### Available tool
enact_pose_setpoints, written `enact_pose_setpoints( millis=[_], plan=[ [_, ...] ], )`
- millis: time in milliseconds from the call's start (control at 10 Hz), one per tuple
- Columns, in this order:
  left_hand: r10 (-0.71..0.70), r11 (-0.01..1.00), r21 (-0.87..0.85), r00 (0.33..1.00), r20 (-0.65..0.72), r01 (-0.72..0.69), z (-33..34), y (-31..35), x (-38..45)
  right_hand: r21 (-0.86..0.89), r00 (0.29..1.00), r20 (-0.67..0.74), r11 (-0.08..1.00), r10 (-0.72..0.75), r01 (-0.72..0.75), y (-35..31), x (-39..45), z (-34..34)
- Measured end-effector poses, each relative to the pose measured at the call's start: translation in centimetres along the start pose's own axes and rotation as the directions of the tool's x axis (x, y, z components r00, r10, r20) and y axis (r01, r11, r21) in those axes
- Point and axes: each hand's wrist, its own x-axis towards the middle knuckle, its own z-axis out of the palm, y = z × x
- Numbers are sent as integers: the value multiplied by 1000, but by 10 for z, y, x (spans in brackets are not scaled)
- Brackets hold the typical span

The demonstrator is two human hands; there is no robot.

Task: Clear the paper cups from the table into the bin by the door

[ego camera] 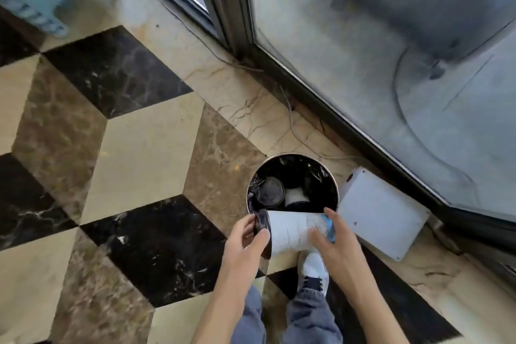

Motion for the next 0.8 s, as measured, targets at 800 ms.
enact_pose_setpoints(
  millis=[800],
  plan=[
    [318, 948, -31, 948, 10, -317, -23, 105, -70, 95, 952, -121, 952, -279, 291, -100, -71, -72]
  ],
)
